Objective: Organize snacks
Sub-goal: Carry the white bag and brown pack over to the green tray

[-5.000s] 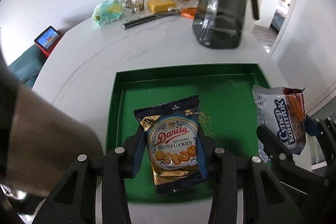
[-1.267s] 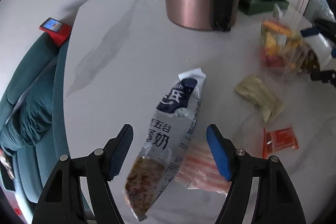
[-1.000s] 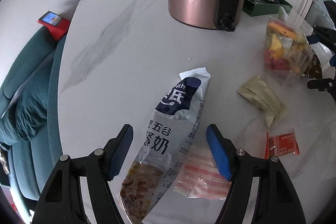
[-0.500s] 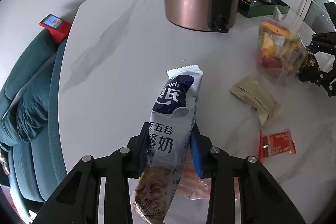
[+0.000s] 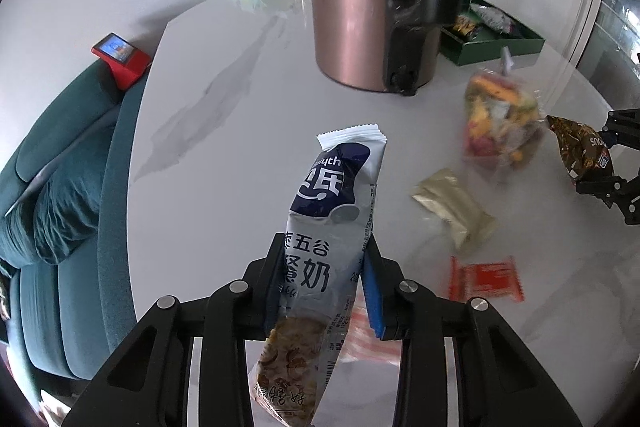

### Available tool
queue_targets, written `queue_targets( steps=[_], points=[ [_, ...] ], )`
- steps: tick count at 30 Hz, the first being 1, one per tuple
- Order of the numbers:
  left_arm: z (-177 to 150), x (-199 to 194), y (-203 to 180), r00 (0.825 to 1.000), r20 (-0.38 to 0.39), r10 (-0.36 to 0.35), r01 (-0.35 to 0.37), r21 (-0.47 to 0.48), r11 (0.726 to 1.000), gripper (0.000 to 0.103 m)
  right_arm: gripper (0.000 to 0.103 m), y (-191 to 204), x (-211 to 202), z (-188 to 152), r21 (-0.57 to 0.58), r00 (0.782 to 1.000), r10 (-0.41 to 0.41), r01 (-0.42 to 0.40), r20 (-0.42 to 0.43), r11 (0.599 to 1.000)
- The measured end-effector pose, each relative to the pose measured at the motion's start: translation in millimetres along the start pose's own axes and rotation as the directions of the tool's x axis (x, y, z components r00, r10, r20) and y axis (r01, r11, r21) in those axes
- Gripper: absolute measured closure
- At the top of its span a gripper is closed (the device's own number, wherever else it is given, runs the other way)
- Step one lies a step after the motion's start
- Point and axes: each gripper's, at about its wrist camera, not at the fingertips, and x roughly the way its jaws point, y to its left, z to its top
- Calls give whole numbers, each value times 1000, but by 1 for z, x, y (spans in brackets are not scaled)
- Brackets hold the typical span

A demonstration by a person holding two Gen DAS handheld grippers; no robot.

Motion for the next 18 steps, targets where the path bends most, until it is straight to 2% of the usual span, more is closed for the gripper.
queue_targets(
  steps=[9,18],
  points=[
    [-16,-38,-20,998,43,-38,39,-37,999,73,77,29,-54,11,-21,991,50,-48,123,999],
    [-39,-70,-47,996,35,-79,82,-79,994,73,77,76,-77,4,-138,979,158,-140,130,981]
  ],
)
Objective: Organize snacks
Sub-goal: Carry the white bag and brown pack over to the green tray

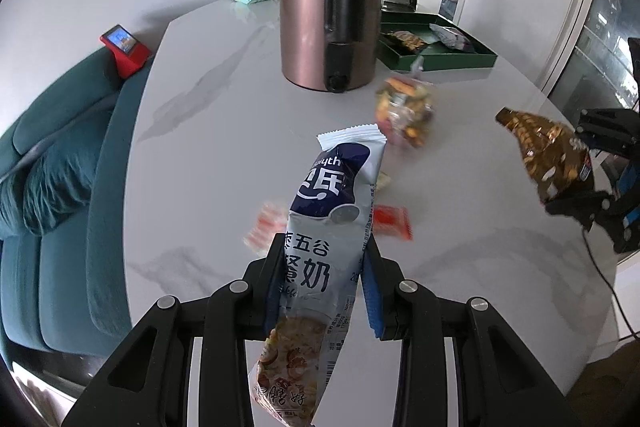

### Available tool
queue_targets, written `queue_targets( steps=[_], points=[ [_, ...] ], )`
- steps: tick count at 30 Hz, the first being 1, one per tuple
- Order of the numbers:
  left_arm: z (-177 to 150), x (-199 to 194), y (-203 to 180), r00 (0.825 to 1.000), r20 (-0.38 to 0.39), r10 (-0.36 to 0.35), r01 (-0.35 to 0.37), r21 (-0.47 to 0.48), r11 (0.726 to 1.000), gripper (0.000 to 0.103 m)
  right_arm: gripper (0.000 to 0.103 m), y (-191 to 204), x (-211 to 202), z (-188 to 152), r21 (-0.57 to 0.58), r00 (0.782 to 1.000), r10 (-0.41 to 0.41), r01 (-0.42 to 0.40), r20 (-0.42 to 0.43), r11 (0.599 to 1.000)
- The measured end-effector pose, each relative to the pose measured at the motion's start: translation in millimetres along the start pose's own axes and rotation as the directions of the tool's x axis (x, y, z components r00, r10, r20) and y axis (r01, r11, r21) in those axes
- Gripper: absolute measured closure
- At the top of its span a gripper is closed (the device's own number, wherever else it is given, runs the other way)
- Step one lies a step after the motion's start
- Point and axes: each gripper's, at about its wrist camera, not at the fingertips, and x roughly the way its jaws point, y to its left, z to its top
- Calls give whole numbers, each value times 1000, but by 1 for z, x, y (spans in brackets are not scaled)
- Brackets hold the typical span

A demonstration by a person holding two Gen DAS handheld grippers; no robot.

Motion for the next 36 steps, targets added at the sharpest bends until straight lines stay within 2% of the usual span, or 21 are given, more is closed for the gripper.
queue_targets(
  steps=[5,9,14,17,23,29,32,36],
  points=[
    [-8,-3,-28,999,-33,-42,42,15,999,73,77,5,-10,-22,-20,999,20,-21,-33,1000],
    [-5,2,-62,993,-66,-94,99,62,993,73,77,-8,-24,-51,0,997,6,-6,-73,1000],
    [6,17,-120,981,-100,-165,179,146,973,73,77,-44,-48,-89,72,993,-41,50,-114,996],
    [21,27,-152,974,-106,-201,218,187,958,73,77,-73,-70,-113,120,988,-95,110,-123,987],
    [73,42,-212,961,-78,-265,276,254,927,73,77,-126,-107,-136,179,973,-201,218,-109,959],
    [143,51,-252,952,-3,-305,295,265,918,73,77,-192,-137,-126,225,950,-311,311,-37,923],
    [175,54,-257,953,45,-299,280,242,929,73,77,-221,-143,-112,233,936,-352,343,-4,910],
    [220,71,-251,967,110,-230,216,125,968,73,77,-261,-137,-89,248,922,-386,365,36,897]
  ],
)
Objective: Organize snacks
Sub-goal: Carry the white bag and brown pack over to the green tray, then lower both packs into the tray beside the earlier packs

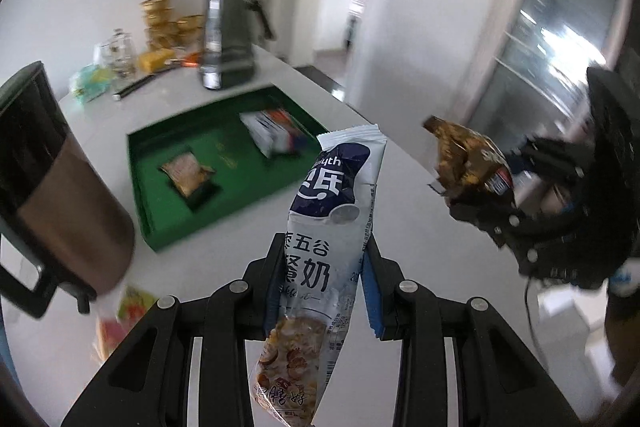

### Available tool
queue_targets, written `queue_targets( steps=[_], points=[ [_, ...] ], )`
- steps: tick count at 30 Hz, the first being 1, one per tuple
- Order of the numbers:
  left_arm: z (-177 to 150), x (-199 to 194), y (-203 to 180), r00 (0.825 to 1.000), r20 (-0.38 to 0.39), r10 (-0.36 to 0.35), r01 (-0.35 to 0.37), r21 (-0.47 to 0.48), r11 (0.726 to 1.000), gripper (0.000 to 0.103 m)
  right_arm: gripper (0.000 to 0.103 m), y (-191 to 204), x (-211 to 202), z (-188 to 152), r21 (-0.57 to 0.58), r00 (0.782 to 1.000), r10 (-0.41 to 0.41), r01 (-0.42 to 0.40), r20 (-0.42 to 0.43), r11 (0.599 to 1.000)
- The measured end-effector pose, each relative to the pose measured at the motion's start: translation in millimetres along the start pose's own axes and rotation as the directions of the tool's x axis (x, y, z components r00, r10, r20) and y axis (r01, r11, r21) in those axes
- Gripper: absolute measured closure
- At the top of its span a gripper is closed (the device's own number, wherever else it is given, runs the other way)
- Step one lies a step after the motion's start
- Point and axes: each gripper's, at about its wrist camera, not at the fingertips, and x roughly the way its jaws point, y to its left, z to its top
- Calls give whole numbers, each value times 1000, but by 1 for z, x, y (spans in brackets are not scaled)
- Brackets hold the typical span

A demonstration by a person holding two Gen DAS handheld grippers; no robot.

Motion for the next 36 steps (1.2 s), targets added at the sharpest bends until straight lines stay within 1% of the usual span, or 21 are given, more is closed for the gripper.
queue_targets(
  steps=[3,6,7,10,14,18,20,24,28,36],
  points=[
    [20,18,19,996,2,92,-91,-100,991,73,77,-21,29,28,24,1000,-4,4,28,1000],
    [35,48,43,988,-30,149,-152,-227,962,73,77,-34,64,53,48,999,-6,4,39,999],
    [37,59,49,986,-45,161,-167,-251,954,73,77,-37,74,58,59,999,-10,7,42,998],
    [49,91,58,970,-64,235,-244,-265,933,73,76,-45,111,76,110,999,-6,1,45,994],
    [57,117,76,952,-72,297,-304,-321,897,73,76,-51,156,86,160,1000,-1,-2,20,987],
    [56,147,88,939,-120,322,-343,-361,867,73,76,-50,195,85,177,999,11,-4,-41,984],
    [55,156,90,933,-129,337,-361,-362,860,73,76,-49,209,84,179,998,17,-5,-64,984],
    [53,165,93,923,-129,362,-384,-354,853,73,76,-50,224,82,181,997,21,-7,-77,983],
    [52,167,96,921,-131,367,-389,-364,846,73,76,-50,231,77,181,996,24,-9,-84,983],
    [50,176,99,919,-136,371,-394,-362,845,73,76,-49,233,75,185,997,25,-11,-74,983]
  ],
)
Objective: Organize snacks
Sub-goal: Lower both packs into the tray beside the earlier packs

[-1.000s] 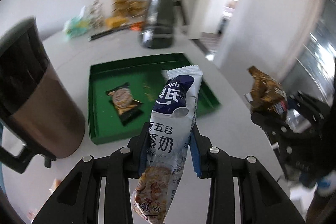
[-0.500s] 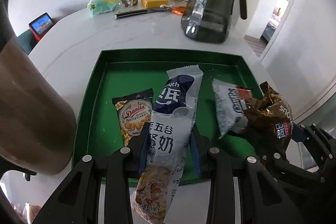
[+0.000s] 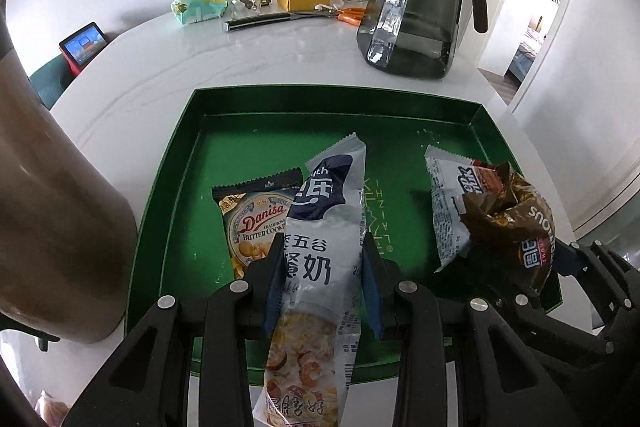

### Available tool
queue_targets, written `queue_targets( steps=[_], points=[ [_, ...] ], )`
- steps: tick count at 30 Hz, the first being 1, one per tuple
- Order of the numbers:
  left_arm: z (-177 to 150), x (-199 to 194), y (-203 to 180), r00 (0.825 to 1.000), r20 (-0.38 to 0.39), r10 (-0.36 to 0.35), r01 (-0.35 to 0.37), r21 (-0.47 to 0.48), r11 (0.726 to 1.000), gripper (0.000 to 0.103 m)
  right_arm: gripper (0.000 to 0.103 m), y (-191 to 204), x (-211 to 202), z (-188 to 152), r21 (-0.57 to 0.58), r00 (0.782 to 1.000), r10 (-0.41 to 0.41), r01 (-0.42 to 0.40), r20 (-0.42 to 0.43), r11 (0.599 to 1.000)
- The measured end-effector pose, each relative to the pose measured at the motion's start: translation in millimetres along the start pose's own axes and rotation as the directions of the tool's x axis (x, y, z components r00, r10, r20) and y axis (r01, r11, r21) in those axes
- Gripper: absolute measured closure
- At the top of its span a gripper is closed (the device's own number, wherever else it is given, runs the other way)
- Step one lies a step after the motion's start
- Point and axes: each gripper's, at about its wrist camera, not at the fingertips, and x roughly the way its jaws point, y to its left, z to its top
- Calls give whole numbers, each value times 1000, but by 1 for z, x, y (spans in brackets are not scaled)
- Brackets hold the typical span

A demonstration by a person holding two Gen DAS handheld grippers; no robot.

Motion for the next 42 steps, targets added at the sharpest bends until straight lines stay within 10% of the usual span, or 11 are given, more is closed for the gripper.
queue_targets(
  steps=[42],
  points=[
    [11,26,-5,993,54,108,-108,10,994,73,70,-6,26,9,80,998,-62,60,21,995]
  ],
)
